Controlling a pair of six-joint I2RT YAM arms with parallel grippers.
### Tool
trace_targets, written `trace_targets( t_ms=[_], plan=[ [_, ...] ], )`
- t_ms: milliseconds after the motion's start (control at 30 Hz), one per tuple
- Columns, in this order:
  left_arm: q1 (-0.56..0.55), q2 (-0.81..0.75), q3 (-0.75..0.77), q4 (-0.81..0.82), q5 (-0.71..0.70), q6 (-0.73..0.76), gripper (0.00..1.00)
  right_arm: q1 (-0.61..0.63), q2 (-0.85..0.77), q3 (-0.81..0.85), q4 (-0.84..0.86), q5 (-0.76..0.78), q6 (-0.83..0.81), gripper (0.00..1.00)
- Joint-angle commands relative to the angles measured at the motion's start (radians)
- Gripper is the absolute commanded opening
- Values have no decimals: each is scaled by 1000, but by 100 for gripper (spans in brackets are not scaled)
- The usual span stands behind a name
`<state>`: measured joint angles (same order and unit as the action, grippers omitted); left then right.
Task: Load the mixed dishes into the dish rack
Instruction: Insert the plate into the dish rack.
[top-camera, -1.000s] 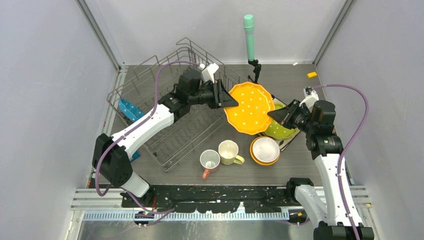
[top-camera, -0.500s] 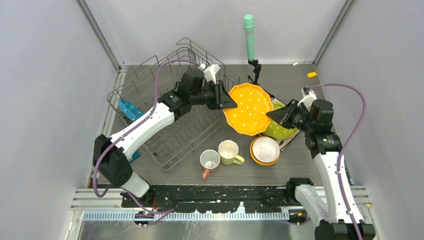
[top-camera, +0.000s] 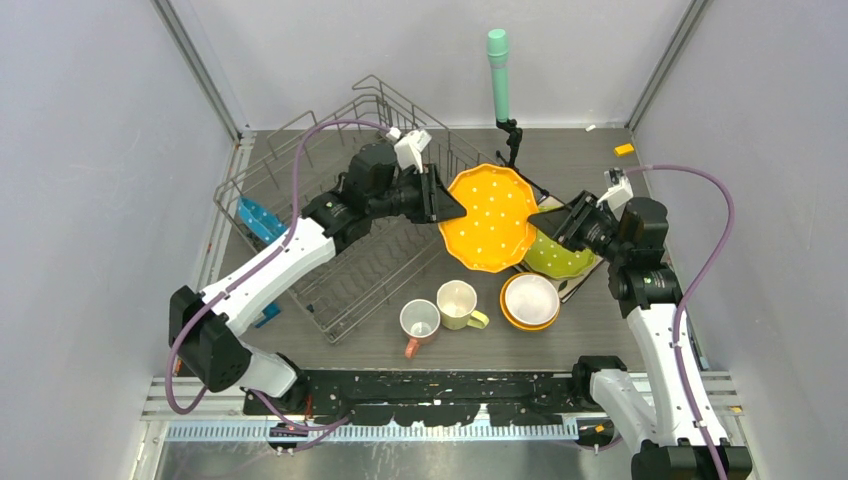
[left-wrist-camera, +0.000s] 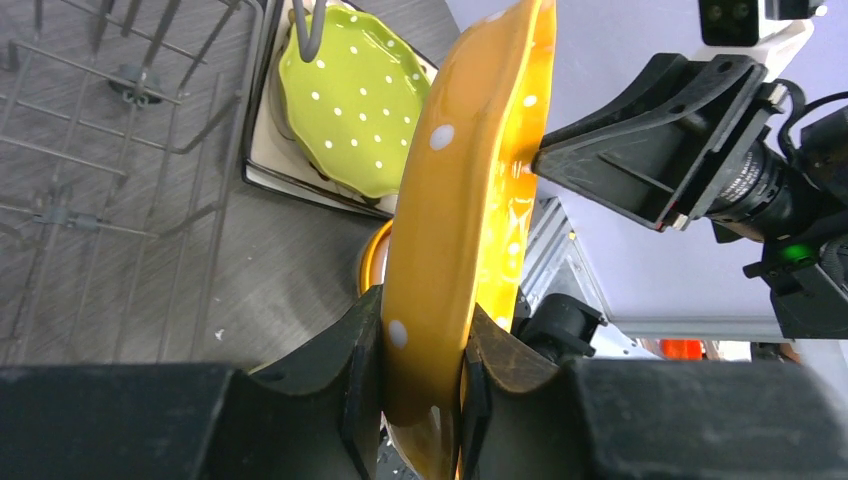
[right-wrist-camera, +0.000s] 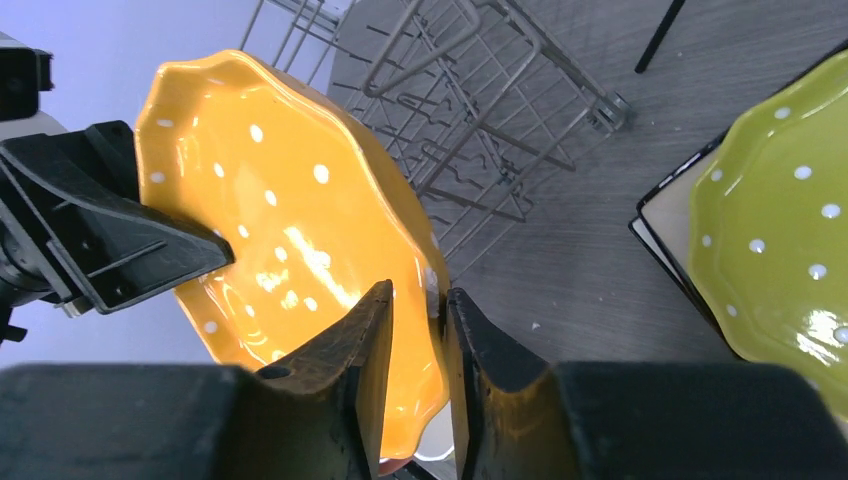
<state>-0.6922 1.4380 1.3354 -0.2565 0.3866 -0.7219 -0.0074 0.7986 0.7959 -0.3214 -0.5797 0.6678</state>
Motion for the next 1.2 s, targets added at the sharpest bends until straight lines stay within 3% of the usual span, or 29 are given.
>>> trace_targets(
  t_ms=[0,567,1167],
  plan=[
    [-1,-43,5,67,-32,41,0,7,-18,8,186,-56,79,34],
    [0,-118,19,-32,-174,110,0,7,-21,7,153,-21,53,46],
    [8,-205,38,-118,-326,177,0,7,-31,-7,124,15,37,51]
  ],
)
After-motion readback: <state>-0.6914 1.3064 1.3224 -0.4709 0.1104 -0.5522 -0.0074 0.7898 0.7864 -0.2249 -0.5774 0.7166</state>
